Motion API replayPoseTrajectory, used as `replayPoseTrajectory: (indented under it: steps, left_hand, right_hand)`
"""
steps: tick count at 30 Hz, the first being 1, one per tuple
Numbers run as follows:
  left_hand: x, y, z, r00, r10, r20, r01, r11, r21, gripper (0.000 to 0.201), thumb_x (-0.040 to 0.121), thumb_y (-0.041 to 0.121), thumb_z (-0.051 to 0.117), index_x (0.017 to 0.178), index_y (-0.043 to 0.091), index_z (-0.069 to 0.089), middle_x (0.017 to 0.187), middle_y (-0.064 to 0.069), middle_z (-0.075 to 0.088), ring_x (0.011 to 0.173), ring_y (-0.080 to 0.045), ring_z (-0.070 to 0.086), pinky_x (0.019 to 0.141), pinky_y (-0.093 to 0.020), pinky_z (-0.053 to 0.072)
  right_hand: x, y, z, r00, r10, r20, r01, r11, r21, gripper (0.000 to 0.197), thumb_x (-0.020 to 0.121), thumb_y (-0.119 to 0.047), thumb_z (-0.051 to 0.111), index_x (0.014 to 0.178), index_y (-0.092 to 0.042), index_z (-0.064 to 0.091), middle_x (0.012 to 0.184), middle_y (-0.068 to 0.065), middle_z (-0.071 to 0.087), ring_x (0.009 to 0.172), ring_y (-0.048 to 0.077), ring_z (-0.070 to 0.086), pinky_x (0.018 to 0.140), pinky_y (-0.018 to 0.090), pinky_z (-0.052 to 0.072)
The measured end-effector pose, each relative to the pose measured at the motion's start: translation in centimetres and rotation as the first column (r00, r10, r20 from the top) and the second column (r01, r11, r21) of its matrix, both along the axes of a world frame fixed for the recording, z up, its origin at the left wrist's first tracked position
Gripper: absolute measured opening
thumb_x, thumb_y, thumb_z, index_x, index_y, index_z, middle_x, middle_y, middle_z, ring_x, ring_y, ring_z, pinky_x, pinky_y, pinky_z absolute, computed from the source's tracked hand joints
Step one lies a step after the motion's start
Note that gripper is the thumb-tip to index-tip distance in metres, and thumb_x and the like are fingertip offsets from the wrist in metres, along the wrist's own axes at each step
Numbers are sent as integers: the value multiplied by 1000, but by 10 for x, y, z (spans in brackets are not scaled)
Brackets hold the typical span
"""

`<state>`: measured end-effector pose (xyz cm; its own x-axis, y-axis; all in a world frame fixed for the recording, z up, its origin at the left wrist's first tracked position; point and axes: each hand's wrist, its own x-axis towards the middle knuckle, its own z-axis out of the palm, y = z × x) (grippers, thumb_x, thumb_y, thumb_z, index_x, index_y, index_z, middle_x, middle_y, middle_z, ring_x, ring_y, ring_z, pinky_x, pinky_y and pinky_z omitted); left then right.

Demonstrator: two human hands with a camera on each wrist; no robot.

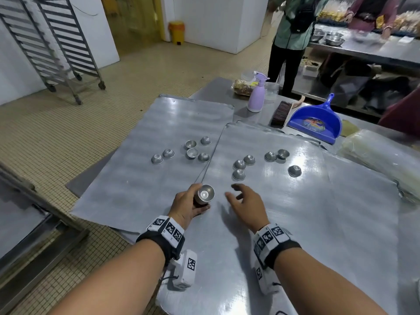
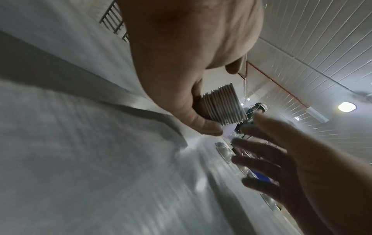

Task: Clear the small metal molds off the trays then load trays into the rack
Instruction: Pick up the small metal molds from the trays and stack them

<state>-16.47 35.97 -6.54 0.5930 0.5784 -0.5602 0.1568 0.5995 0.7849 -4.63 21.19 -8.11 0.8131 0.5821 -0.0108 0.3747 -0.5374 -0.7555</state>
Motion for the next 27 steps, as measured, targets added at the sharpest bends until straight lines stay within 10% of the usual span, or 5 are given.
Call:
replayPoseTrajectory:
  steps: [15, 27]
  left_hand:
    - [2, -1, -21, 989, -107, -99, 127, 967, 222, 10, 90, 8, 67, 86, -1, 70, 71, -11, 68, 65, -27, 68, 67, -34, 55]
    - [3, 0, -25, 988, -120, -102, 141, 963, 230, 12, 91, 9, 66, 88, -2, 70, 74, -13, 69, 64, -27, 70, 70, -36, 58]
  right_hand:
    - [88, 47, -8, 997, 73, -14, -71, 881, -468, 56, 93, -31, 57, 146, -29, 39, 129, 17, 51, 116, 40, 54, 96, 43, 46]
    - [62, 36, -16, 999, 16, 38, 1, 915, -404, 39, 97, -21, 50, 134, -9, 51, 131, 16, 47, 109, 41, 58, 92, 40, 46]
